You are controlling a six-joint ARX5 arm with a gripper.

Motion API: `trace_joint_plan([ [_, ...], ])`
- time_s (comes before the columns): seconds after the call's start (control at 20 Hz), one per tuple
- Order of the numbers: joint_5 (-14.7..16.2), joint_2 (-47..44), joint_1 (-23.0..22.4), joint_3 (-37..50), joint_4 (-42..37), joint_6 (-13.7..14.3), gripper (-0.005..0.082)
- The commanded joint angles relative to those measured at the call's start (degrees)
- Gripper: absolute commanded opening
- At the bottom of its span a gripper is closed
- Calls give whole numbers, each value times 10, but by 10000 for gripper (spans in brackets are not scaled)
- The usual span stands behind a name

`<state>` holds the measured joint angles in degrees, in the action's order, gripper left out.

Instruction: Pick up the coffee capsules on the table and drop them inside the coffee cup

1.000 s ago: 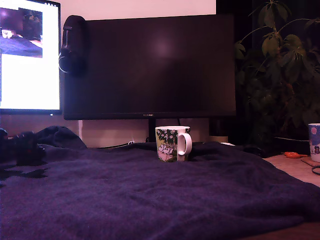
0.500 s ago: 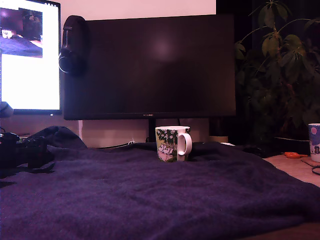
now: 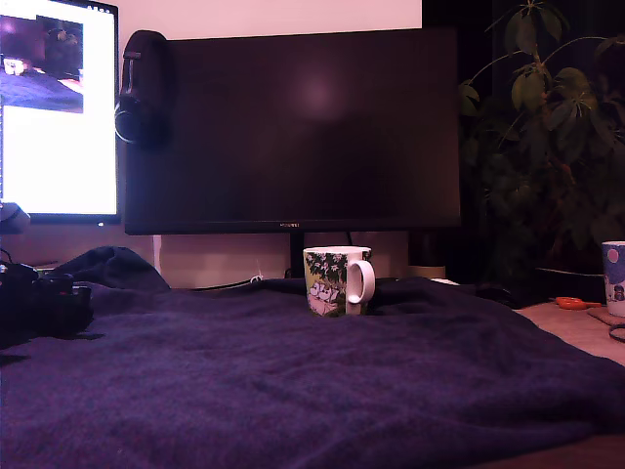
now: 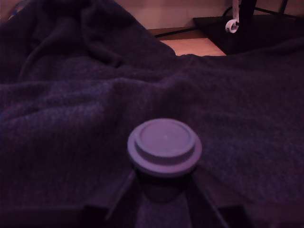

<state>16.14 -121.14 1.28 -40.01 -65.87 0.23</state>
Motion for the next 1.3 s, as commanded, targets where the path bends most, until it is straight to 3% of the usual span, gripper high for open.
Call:
trace_joint_plan([
  [0.0, -1, -23, 2, 3, 0, 3, 177],
  [0.2, 7, -13, 2, 3, -1, 2, 177],
  [0.35, 44, 11, 2, 3, 15, 2, 177],
  [0.9, 130, 163, -16, 19, 152, 2, 177],
  [1.25, 134, 291, -75, 108, 156, -3, 177],
])
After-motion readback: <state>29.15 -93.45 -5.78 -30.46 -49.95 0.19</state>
